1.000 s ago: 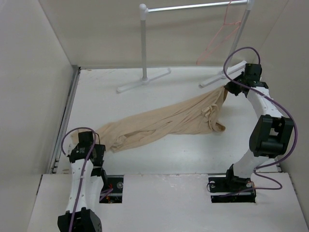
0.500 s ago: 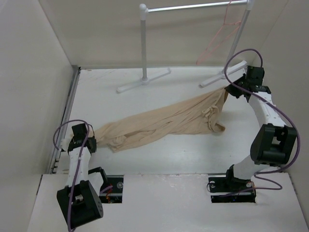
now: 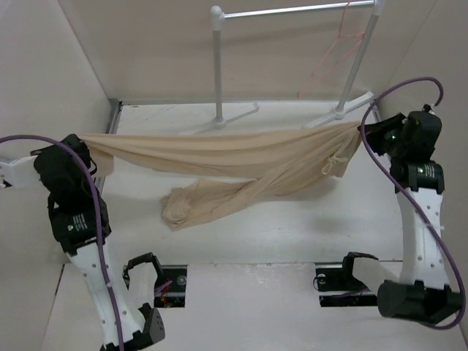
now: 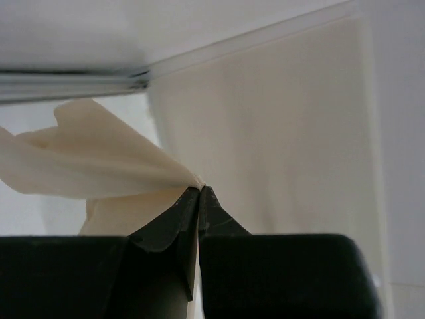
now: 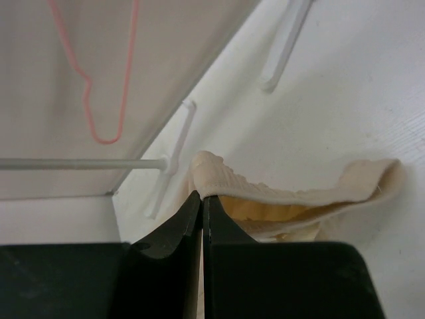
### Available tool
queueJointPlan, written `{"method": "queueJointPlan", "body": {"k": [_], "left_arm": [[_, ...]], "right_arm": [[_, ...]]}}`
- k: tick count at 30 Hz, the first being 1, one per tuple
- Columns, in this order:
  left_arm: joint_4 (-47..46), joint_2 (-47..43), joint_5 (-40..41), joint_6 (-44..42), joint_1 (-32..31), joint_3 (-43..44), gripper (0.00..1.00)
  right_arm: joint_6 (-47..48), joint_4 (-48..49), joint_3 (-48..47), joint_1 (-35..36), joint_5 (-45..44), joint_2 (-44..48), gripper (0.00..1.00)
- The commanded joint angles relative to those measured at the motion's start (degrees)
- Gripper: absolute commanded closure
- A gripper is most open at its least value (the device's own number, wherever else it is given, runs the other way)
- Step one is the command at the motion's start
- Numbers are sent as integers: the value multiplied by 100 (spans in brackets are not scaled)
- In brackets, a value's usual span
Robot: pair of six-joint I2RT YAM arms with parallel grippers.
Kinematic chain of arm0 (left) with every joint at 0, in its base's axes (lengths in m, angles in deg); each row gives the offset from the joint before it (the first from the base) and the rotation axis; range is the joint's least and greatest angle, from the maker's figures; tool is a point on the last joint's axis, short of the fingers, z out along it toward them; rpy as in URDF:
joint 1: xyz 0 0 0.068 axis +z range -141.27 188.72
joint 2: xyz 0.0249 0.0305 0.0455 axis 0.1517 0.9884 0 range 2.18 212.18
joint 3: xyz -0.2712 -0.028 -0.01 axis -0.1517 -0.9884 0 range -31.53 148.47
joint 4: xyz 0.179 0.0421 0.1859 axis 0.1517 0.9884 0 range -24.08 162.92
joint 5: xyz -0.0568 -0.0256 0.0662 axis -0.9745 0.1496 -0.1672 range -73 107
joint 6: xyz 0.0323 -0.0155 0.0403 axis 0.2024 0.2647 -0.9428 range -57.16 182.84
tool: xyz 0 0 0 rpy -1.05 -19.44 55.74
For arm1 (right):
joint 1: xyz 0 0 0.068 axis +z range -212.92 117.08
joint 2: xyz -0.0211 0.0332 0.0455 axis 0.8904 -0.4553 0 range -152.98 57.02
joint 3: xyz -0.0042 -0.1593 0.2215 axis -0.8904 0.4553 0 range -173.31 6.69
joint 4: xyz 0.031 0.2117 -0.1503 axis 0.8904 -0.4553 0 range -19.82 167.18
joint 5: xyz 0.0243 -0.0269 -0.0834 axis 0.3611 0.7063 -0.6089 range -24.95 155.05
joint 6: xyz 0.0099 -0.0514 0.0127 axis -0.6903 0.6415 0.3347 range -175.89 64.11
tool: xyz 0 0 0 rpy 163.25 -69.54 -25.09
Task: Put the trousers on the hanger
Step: Flatten out the trousers at the center of the board.
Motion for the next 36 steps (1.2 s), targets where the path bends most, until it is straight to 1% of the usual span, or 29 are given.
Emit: {"method": "queueJointPlan", "body": {"k": [1,2,4,6,7,8,9,12,13,14,15,16,17,18,19,20,21,24,28,31,33,34,36], "left_arm": [[439,-54,530,-655,-7,1138,100],[526,-28,801,-883,-120,1445,100],[606,16,1320,-1314,-410,1825,100],[633,16,1741,-1674,-630,1975,100],[633,25,1805,-1728,-657,1976,100],[650,25,2102,-2007,-814,1932,100],[650,25,2226,-2115,-894,1845,100],[528,25,2421,-2239,-1053,1117,100],[475,60,2404,-2213,-1036,871,100],[362,139,2334,-2195,-1018,477,100],[247,244,2298,-2177,-974,255,100],[98,436,2255,-2134,-922,18,100],[-8,595,2193,-2081,-886,-71,100],[-104,744,2132,-2037,-843,-124,100],[-201,929,2018,-1967,-816,-160,100],[-454,1644,1556,-1740,-729,-21,100],[-535,1921,1420,-1703,-719,76,100],[-676,2773,1112,-1694,-763,550,100],[-703,4065,682,-1782,-886,1113,100],[-765,4865,716,-1852,-982,1421,100],[-721,5402,777,-1940,-1026,1772,100],[-721,5839,830,-2027,-1061,2113,100],[-651,6324,848,-2115,-1097,2553,100]], "right_arm": [[144,-267,-350,-33,-76,1046,94],[197,-373,-464,2,-94,1179,94],[399,-716,-1078,501,-452,1488,94],[539,-1005,-1587,879,-690,1619,94],[584,-1085,-1738,960,-735,1655,94],[636,-1225,-1949,1047,-805,1690,94],[689,-1314,-2047,1118,-884,1690,94],[672,-1297,-1714,1101,-929,1489,94],[611,-1158,-1374,988,-816,1349,94],[515,-843,-918,795,-658,1226,95],[418,-683,-705,645,-535,1138,95],[243,-351,-346,226,-316,893,95],[137,-113,-169,-56,-166,647,95],[92,-15,-115,-164,-25,453,95],[31,134,-71,-304,81,216,95],[-135,658,-9,-471,169,-552,95],[-154,811,-61,-472,178,-812,95],[-181,1058,-298,-393,179,-1498,94],[-102,1111,-877,-341,39,-2719,94],[-75,1120,-1352,-305,-67,-3545,94],[-58,1085,-1624,-323,-120,-3907,94],[-5,1050,-1904,-332,-146,-4239,94],[65,945,-2195,-332,-164,-4583,94]]}}
